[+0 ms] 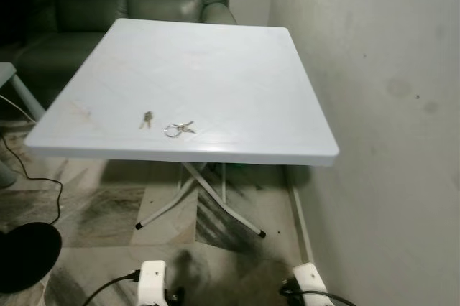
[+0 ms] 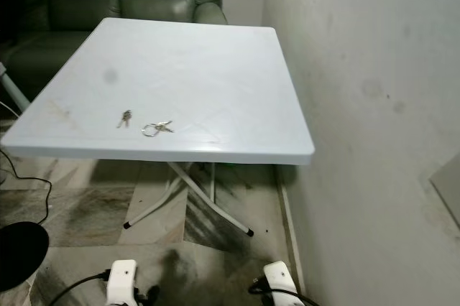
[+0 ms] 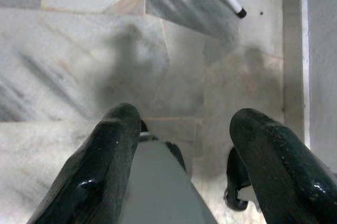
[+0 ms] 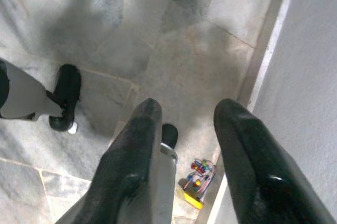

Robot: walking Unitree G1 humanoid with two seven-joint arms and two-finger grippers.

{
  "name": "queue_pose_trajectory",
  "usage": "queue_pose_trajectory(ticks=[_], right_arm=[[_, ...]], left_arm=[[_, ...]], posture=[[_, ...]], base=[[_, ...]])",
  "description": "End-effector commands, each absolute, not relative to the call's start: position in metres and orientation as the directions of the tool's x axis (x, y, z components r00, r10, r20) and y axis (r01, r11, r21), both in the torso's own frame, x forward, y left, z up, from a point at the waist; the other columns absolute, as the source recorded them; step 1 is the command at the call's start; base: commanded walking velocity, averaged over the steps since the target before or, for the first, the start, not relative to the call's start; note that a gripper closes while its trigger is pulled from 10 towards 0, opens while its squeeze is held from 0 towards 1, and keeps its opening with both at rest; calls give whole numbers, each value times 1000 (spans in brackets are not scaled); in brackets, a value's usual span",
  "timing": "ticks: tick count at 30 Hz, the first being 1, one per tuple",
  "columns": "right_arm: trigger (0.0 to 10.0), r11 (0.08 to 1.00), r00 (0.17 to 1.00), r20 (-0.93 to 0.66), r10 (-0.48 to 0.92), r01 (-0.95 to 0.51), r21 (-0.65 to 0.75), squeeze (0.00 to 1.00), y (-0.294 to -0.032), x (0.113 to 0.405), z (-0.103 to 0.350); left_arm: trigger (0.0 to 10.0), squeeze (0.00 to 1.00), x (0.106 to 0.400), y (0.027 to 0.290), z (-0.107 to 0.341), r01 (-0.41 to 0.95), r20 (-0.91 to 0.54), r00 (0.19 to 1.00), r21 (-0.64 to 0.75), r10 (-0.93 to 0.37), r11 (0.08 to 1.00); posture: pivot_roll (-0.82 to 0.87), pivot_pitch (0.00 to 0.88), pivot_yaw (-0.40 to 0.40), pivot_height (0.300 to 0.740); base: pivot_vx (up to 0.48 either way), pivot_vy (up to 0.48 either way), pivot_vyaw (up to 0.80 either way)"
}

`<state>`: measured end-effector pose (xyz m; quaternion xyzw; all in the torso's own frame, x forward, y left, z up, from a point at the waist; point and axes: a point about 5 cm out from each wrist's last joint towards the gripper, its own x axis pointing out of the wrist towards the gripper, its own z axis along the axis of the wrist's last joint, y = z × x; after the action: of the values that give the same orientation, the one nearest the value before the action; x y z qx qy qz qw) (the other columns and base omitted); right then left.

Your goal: Hang keys on a hook

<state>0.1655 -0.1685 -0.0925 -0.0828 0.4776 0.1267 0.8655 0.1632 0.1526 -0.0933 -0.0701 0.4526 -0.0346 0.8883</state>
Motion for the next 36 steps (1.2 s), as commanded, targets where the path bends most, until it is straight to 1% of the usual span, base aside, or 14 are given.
queue_pose_trajectory(ticks=[1, 6, 7, 36], right_arm=[[10000, 950, 523, -838, 157, -312, -17, 1000, -163, 170, -91], [10000, 948, 513, -847, 138, -316, -37, 1000, -165, 168, -92], [10000, 948, 515, -846, 140, -317, -35, 0, -165, 168, -92], [10000, 950, 514, -846, 140, -311, -31, 0, -166, 165, -93]], left_arm=[[10000, 0, 160, 158, -95, -6, -809, 576, -145, -115, 989], [10000, 0, 158, 158, -95, -7, -812, 572, -145, -116, 989], [10000, 0, 158, 158, -95, -6, -813, 571, -146, -116, 989], [10000, 0, 156, 157, -96, -10, -815, 568, -150, -117, 989]], posture=[[-106, 0, -44, 740], [-106, 0, -48, 740], [-106, 0, -48, 740], [-104, 0, -49, 740]], base=[[0, 458, 0], [0, 461, 0], [0, 461, 0], [0, 463, 0]])
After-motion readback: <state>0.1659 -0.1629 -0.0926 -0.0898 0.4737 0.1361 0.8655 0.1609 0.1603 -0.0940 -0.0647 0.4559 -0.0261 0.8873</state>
